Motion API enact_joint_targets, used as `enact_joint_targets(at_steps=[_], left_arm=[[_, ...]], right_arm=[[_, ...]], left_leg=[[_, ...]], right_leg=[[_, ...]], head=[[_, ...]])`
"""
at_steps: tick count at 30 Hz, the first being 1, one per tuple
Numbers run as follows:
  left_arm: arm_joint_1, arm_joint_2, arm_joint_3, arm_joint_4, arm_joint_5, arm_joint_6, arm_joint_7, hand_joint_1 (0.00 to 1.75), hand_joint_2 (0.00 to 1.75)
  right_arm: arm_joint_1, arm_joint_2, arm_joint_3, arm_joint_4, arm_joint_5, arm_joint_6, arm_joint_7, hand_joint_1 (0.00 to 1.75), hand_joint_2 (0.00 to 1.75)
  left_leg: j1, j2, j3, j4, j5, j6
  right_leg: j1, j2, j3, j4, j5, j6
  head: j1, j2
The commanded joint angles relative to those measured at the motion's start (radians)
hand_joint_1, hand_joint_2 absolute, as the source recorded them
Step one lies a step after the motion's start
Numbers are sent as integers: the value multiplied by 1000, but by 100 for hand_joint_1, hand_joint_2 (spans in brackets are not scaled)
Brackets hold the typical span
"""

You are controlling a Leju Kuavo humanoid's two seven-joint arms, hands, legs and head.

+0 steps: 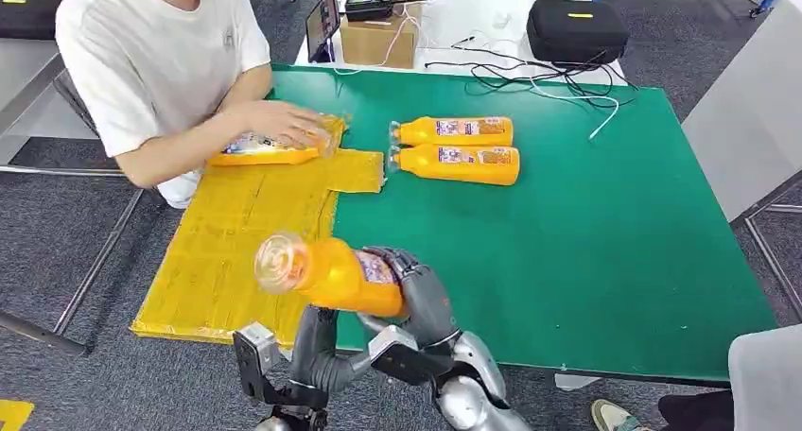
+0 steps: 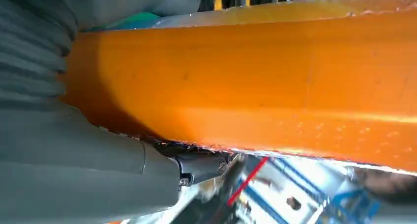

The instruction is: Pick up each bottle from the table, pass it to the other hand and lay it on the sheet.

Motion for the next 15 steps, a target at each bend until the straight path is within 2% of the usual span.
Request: enact_joint_targets(at_steps=[1,12,15], left_arm=[[-22,-2,-16,-20,41,-16,8,0,175],[-19,-3,-6,-44,90,-36,14,0,175],[-12,-4,4,-47,189,-114,74,0,175]], right_arm=[[-75,6,99,183,-50,17,-6,175,175],[-83,25,139,229,-58,44,-13,175,175],[-89,19,153,233,-62,64,-19,175,175]], left_leg=[[1,3,2,0,-1,-2],[0,1,2,0,-1,-1],[1,2,1,0,-1,-1]], right_leg=[[1,2,2,-1,1,-2],[1,1,2,-1,0,-2],[1,1,1,0,0,-2]], head=[[0,0],[0,0],[0,0]])
